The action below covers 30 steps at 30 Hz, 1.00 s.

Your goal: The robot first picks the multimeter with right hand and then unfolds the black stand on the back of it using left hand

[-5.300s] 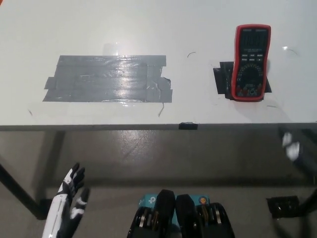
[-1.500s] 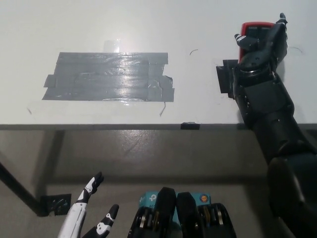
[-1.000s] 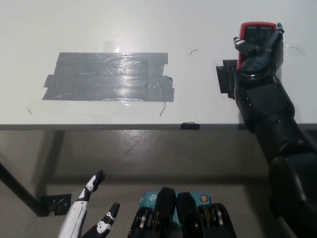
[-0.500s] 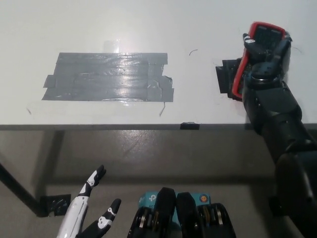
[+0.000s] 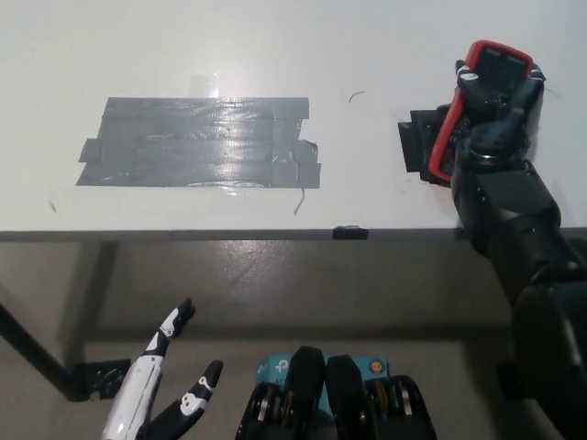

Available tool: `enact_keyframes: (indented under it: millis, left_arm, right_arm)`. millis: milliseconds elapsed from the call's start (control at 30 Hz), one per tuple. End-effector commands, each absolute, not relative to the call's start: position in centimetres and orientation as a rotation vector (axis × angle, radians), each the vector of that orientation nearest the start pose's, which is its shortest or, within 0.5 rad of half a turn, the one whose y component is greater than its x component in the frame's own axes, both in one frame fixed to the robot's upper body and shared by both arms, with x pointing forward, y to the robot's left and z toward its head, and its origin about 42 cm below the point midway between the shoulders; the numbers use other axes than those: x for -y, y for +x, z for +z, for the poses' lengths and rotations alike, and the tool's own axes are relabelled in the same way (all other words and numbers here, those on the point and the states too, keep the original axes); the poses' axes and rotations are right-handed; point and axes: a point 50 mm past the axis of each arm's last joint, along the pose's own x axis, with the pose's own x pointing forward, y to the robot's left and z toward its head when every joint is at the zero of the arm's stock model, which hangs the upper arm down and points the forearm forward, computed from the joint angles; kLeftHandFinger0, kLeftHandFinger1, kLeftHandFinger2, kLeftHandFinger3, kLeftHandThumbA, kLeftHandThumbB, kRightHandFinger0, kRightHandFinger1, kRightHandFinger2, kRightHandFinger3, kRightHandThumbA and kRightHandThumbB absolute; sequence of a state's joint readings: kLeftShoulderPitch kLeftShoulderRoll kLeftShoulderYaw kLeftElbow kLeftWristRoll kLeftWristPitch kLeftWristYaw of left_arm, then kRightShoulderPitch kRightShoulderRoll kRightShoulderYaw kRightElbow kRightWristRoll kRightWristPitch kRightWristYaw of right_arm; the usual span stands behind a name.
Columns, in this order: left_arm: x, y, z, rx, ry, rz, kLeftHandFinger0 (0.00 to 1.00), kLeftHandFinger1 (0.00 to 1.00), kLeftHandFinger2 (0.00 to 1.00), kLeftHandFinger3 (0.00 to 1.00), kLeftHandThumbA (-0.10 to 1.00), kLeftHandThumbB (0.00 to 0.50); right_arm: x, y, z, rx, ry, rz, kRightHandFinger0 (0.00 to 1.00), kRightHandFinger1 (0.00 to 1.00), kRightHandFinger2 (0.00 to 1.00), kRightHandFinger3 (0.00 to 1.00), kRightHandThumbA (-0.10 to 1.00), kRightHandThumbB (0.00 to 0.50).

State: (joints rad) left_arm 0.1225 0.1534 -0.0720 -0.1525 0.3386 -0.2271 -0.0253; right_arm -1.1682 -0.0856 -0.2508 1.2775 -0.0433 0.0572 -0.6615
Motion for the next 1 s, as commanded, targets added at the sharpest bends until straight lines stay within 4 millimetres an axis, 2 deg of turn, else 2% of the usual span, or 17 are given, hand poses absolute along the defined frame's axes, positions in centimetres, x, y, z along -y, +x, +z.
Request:
enact_keyframes:
  millis: [0,33,100,133,167,233,333,400,500,533,567,600,667,767,833,900,967]
  left_arm:
    - [-24.2,24.5,12.5,0.277,0.496,-0.128,1.0,1.0,1.0,1.0,0.74,0.035]
    - [-24.2,24.5,12.2,0.275,0.497,-0.131,1.0,1.0,1.0,1.0,0.75,0.04]
    - [-24.2,24.3,11.8,0.263,0.492,-0.137,1.0,1.0,1.0,1.0,0.74,0.043]
    - [-24.0,24.3,11.5,0.259,0.488,-0.139,1.0,1.0,1.0,1.0,0.74,0.048]
    - [-23.9,24.0,11.3,0.252,0.484,-0.139,1.0,1.0,1.0,1.0,0.74,0.055]
    - [-23.9,23.7,11.4,0.252,0.478,-0.134,1.0,1.0,1.0,1.0,0.73,0.049]
    - [-24.0,23.4,11.6,0.258,0.473,-0.121,1.0,1.0,1.0,1.0,0.73,0.047]
    - [-24.1,23.3,11.7,0.263,0.468,-0.12,1.0,1.0,1.0,1.0,0.74,0.044]
    - [-24.1,23.5,12.1,0.275,0.467,-0.113,1.0,1.0,1.0,1.0,0.75,0.042]
    - [-24.1,23.5,12.1,0.276,0.467,-0.113,1.0,1.0,1.0,1.0,0.75,0.04]
    - [-24.0,23.6,12.2,0.277,0.466,-0.112,1.0,1.0,1.0,1.0,0.75,0.039]
    - [-24.0,23.8,12.4,0.28,0.461,-0.108,1.0,1.0,1.0,1.0,0.76,0.046]
    - [-23.9,23.7,12.7,0.282,0.444,-0.102,1.0,1.0,1.0,1.0,0.76,0.059]
    - [-23.6,23.3,14.1,0.332,0.409,-0.097,1.0,1.0,1.0,1.0,0.8,0.105]
    - [-23.3,22.8,16.1,0.397,0.345,-0.094,1.0,1.0,1.0,1.0,0.79,0.119]
    - [-22.9,23.2,18.2,0.455,0.309,-0.097,1.0,1.0,1.0,1.0,0.79,0.128]
    - [-22.3,23.3,20.8,0.537,0.278,-0.099,1.0,1.0,1.0,1.0,0.79,0.122]
  right_arm:
    - [19.4,58.0,29.2,-0.049,0.108,-0.555,0.0,0.01,0.43,0.28,-0.1,0.232]
    - [19.4,58.0,29.6,-0.04,0.14,-0.548,0.0,0.01,0.48,0.33,-0.1,0.227]
    - [19.4,57.9,30.0,0.002,0.212,-0.546,0.0,0.09,0.59,0.35,-0.1,0.211]
    - [19.4,57.8,30.5,0.044,0.27,-0.537,0.0,0.16,0.66,0.41,-0.1,0.205]
    - [19.4,57.6,30.9,0.085,0.36,-0.503,0.0,0.21,0.7,0.52,-0.1,0.183]
    - [19.3,57.1,31.8,0.149,0.502,-0.451,0.0,0.29,0.81,0.6,-0.1,0.17]
    - [19.1,55.9,33.6,0.206,0.594,-0.386,0.0,0.26,0.78,0.64,-0.1,0.187]
    - [19.0,54.9,34.6,0.246,0.654,-0.354,0.0,0.26,0.79,0.72,-0.1,0.179]
    - [18.7,53.2,36.8,0.315,0.693,-0.301,0.0,0.3,0.81,0.83,-0.1,0.143]
    - [18.7,52.8,37.2,0.328,0.708,-0.28,0.0,0.34,0.81,0.83,-0.1,0.141]
    - [18.7,52.6,37.4,0.33,0.722,-0.266,0.0,0.31,0.79,0.84,-0.1,0.139]
    - [18.6,52.1,38.2,0.334,0.8,-0.199,0.0,0.34,0.79,0.89,-0.1,0.096]
    - [18.5,51.2,38.5,0.312,0.891,-0.114,0.0,0.37,0.8,0.98,-0.1,0.093]
    - [18.1,49.4,37.8,0.283,0.976,0.01,0.0,0.34,0.75,1.0,-0.1,0.081]
    - [17.5,47.7,36.9,0.236,1.072,0.11,0.0,0.34,0.76,1.0,-0.1,0.13]
    - [17.3,46.7,37.0,0.236,1.106,0.199,0.0,0.33,0.74,1.0,-0.1,0.136]
    - [17.1,45.2,36.7,0.236,1.122,0.282,0.0,0.34,0.74,1.0,-0.1,0.177]
